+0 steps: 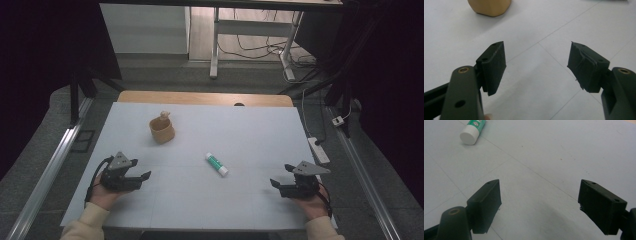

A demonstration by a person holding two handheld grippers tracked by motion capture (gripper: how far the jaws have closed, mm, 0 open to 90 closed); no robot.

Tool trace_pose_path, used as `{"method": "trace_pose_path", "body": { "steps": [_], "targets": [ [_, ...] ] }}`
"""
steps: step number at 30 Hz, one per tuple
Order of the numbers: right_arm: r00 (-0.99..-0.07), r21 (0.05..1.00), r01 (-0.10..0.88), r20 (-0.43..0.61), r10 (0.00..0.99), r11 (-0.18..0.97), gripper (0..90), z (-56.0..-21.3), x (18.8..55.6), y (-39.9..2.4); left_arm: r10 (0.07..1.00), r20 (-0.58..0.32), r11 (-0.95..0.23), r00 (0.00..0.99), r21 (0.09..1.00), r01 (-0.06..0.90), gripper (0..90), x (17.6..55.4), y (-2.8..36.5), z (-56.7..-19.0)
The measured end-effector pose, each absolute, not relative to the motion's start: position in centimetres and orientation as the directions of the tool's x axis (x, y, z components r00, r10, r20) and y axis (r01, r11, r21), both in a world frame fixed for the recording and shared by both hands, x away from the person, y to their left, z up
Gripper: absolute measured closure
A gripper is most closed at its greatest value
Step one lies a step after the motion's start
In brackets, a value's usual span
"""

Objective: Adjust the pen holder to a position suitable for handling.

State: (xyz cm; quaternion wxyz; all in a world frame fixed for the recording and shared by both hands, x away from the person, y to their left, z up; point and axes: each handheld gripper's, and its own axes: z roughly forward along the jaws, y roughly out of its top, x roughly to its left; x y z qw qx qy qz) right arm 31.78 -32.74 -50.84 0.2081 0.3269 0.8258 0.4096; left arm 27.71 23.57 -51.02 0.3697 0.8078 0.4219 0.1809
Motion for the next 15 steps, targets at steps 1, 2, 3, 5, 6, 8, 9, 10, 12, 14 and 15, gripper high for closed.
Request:
{"method": "trace_pose_path", "body": {
  "steps": [1,2,3,5,6,8,9,10,12,14,15],
  "targets": [
    [-0.700,0.815,0.369,-0.073,0.710,0.448,18.4,-50.8,31.8,-32.8,0.815,-0.017,-0.375,0.580,0.748,0.548,30.5,27.9,23.6,-50.9],
    [-0.700,0.816,0.367,-0.074,0.710,0.447,18.5,-50.8,31.8,-32.8,0.816,-0.016,-0.374,0.577,0.748,0.549,30.7,28.0,23.5,-50.7],
    [-0.700,0.817,0.368,-0.070,0.710,0.444,18.6,-50.8,31.8,-32.8,0.817,-0.012,-0.376,0.577,0.747,0.548,30.7,28.2,23.5,-50.5],
    [-0.700,0.818,0.367,-0.070,0.710,0.443,18.7,-50.8,31.8,-32.8,0.818,-0.007,-0.377,0.575,0.748,0.546,30.9,28.5,23.5,-50.1],
    [-0.701,0.818,0.366,-0.070,0.709,0.443,18.9,-50.8,31.8,-32.8,0.820,-0.007,-0.374,0.572,0.750,0.546,31.0,28.8,23.5,-49.9],
    [-0.705,0.818,0.365,-0.069,0.706,0.444,19.0,-50.8,31.8,-32.8,0.819,0.000,-0.381,0.574,0.749,0.542,30.9,29.2,23.4,-49.5],
    [-0.706,0.819,0.364,-0.068,0.705,0.443,19.1,-50.8,31.8,-32.8,0.819,0.001,-0.381,0.574,0.749,0.542,31.0,29.4,23.4,-49.3],
    [-0.706,0.819,0.364,-0.067,0.705,0.443,19.2,-50.8,31.7,-32.8,0.819,0.005,-0.384,0.574,0.748,0.541,31.1,29.6,23.4,-49.0],
    [-0.706,0.819,0.364,-0.068,0.705,0.444,19.4,-50.8,31.7,-32.8,0.817,0.010,-0.389,0.576,0.747,0.539,31.2,30.1,23.3,-48.6],
    [-0.706,0.818,0.365,-0.067,0.705,0.444,19.4,-50.8,31.7,-32.8,0.816,0.015,-0.393,0.578,0.747,0.536,31.3,30.5,23.3,-48.1],
    [-0.706,0.816,0.367,-0.068,0.705,0.446,19.5,-50.8,31.7,-32.8,0.815,0.019,-0.397,0.579,0.747,0.534,31.5,30.7,23.3,-47.9]
  ]
}}
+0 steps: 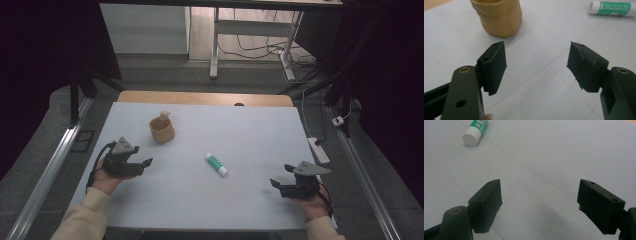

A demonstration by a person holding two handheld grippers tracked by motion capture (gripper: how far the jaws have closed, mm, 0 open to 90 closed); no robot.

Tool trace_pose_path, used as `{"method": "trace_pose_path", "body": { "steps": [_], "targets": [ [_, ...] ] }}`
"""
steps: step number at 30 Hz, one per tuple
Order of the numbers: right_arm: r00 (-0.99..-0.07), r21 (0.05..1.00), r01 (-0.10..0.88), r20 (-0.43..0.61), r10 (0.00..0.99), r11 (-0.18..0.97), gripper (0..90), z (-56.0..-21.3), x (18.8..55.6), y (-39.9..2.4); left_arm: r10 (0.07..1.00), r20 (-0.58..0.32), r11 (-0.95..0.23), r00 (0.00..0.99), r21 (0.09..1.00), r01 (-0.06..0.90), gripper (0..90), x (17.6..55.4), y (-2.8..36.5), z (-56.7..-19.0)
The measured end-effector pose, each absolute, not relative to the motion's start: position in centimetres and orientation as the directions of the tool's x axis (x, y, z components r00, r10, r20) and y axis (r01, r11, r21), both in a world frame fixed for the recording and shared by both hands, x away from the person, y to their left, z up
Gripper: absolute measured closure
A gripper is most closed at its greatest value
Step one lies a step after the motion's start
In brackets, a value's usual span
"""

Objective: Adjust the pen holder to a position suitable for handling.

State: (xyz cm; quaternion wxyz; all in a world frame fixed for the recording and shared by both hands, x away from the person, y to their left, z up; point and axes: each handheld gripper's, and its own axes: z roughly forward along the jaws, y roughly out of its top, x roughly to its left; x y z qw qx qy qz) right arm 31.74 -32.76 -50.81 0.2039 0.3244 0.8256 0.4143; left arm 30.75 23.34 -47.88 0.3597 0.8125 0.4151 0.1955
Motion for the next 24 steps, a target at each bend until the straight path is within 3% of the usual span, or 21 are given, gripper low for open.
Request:
{"method": "trace_pose_path", "body": {
  "steps": [24],
  "targets": [
    [-0.710,0.810,0.368,-0.072,0.700,0.457,19.8,-51.0,31.7,-32.7,0.843,-0.011,-0.371,0.538,0.711,0.597,31.4,36.8,24.3,-46.2]
  ]
}}
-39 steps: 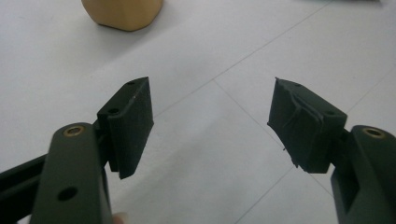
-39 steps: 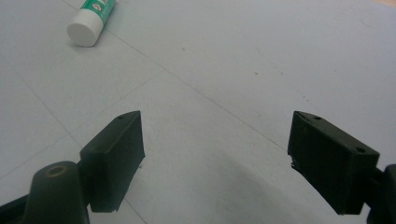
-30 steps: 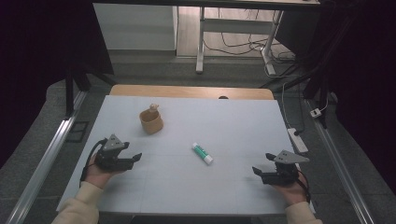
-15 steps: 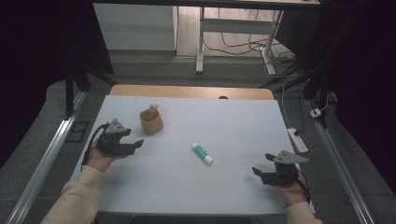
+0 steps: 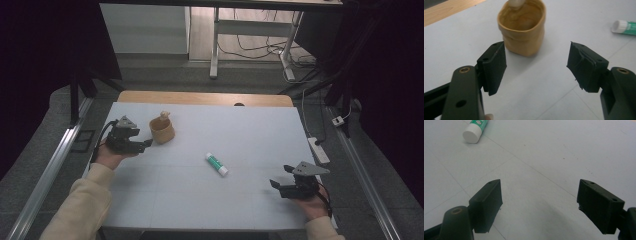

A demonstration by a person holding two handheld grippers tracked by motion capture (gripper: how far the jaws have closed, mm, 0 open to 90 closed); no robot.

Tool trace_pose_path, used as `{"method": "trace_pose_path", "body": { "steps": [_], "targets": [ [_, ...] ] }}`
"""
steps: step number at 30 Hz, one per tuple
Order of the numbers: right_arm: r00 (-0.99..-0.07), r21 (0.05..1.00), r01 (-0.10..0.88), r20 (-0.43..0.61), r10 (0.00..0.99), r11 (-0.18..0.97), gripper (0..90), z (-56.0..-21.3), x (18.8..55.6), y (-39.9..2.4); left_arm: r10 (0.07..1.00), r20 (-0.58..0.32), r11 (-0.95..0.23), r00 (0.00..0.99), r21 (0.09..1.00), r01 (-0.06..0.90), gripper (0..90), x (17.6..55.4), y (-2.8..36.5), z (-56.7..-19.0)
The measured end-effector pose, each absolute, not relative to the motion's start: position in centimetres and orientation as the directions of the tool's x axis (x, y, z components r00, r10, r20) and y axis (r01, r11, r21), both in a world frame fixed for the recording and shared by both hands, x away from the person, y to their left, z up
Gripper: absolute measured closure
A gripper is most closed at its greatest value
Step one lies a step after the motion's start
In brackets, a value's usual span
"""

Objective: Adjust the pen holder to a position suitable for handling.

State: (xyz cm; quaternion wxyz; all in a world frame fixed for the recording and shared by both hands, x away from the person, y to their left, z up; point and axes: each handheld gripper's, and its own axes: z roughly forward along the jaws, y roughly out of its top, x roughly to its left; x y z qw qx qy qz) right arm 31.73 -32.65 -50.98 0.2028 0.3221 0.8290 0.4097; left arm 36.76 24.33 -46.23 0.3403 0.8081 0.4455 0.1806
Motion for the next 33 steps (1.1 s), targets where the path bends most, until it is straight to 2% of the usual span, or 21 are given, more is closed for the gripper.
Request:
{"method": "trace_pose_path", "body": {
  "steps": [19,24,33],
  "targets": [
    [-0.711,0.803,0.375,-0.072,0.699,0.464,19.9,-51.2,31.8,-32.6,0.896,-0.052,-0.300,0.441,0.661,0.688,29.1,41.0,26.1,-47.8],
    [-0.711,0.803,0.377,-0.069,0.700,0.462,19.9,-51.2,31.8,-32.6,0.888,-0.025,-0.331,0.458,0.657,0.677,39.0,41.5,25.9,-47.7],
    [-0.710,0.801,0.378,-0.070,0.700,0.463,19.9,-51.3,31.8,-32.6,0.884,-0.012,-0.346,0.467,0.655,0.672,71.2,42.3,25.8,-47.8]
  ]
}}
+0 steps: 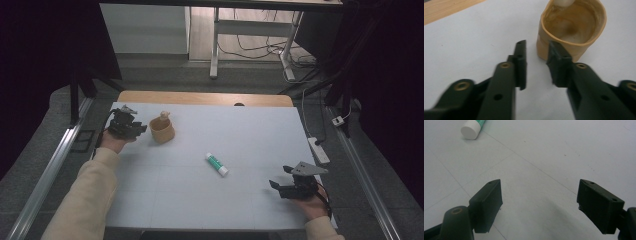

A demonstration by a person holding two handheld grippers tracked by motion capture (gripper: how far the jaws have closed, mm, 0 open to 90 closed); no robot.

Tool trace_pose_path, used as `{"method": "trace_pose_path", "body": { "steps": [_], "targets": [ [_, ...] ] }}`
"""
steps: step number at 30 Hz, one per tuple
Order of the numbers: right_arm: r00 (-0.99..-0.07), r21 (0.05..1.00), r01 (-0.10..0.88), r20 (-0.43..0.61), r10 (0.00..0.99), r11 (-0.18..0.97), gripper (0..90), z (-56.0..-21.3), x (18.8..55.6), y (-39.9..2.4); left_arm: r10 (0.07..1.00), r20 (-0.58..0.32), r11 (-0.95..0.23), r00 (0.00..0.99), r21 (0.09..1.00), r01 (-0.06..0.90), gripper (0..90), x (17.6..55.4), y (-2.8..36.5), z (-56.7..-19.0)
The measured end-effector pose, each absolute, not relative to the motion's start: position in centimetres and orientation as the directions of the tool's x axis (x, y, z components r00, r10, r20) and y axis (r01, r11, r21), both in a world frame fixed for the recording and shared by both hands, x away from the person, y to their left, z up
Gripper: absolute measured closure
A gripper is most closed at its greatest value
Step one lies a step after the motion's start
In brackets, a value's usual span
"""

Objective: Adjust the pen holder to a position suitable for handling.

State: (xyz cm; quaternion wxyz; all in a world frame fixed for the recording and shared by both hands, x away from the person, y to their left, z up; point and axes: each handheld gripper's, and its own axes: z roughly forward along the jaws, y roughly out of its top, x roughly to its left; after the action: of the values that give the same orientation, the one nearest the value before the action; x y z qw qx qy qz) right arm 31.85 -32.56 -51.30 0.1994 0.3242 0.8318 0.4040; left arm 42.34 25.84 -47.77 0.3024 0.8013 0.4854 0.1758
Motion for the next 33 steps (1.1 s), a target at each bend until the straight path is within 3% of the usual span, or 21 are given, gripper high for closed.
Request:
{"method": "trace_pose_path", "body": {
  "steps": [6,33],
  "targets": [
    [-0.714,0.796,0.379,-0.072,0.696,0.471,20.1,-51.4,31.9,-32.5,0.879,-0.015,-0.356,0.476,0.643,0.678,88.5,42.9,25.9,-48.5],
    [-0.716,0.789,0.383,-0.075,0.694,0.481,20.3,-51.5,31.9,-32.4,0.883,-0.041,-0.344,0.467,0.619,0.706,89.0,45.1,25.3,-50.8]
  ]
}}
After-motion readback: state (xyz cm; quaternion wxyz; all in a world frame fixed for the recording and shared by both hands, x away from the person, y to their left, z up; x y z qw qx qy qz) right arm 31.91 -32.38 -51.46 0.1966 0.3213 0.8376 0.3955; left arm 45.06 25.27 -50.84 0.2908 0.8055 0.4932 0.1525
